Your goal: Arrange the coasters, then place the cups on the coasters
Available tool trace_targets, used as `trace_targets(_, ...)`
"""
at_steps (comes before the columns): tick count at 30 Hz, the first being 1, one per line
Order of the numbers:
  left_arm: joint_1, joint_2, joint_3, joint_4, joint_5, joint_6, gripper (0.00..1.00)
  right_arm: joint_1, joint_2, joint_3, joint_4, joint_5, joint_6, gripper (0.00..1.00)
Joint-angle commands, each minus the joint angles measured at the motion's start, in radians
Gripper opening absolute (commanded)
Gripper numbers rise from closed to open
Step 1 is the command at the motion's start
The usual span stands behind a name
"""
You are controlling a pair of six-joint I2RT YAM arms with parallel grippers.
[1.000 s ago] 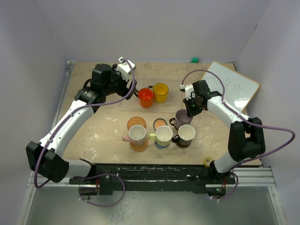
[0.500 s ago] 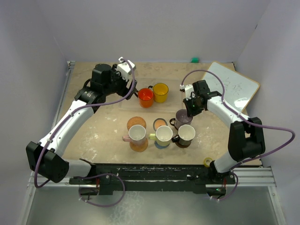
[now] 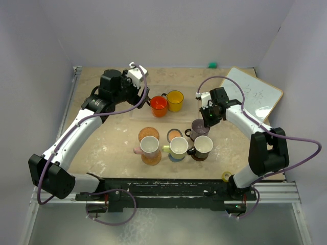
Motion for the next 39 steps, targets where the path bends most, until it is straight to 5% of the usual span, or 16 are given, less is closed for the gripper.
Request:
trace_targets(1,0.007,-0.029,0.002,0.046,0.018,-0.008,0.77,0.008,0.002,-0.001,0.024,-0.02,-0.01,0.05)
trace_targets(39,0.007,-0.044,-0.009,0.043,0.018,-0.005,0.77,0.018,-0.038,0.001,-0.018,0.0,-0.011,0.23)
